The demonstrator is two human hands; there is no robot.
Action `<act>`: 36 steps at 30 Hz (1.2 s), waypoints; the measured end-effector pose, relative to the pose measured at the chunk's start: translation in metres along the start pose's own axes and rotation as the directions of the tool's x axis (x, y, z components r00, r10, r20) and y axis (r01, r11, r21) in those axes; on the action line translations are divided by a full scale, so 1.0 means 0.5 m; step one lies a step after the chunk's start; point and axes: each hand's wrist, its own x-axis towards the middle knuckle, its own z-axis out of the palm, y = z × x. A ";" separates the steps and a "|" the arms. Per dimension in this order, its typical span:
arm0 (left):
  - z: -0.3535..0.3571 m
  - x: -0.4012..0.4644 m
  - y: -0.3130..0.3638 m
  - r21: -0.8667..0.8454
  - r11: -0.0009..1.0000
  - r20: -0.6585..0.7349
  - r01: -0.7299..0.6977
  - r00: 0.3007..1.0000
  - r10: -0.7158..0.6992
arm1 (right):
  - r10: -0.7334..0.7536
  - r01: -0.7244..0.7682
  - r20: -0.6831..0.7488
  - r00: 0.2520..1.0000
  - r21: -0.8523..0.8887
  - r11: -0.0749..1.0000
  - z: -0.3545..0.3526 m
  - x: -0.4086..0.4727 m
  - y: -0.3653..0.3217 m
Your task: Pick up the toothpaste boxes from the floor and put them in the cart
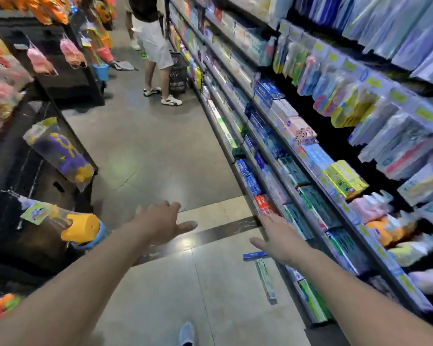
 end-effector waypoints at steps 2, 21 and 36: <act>-0.032 0.068 -0.009 0.041 0.998 0.018 -0.041 0.999 0.040 | 0.054 -0.053 -0.014 0.998 0.033 0.998 -0.004 0.032 0.003; -0.134 0.444 0.444 0.221 0.812 0.259 -0.540 0.835 0.485 | 0.574 -0.587 0.134 0.808 0.266 0.765 -0.023 0.034 0.361; -0.182 0.656 0.613 0.320 0.569 0.467 -0.757 0.649 0.601 | 0.794 -0.786 0.181 0.581 0.376 0.490 -0.019 0.103 0.404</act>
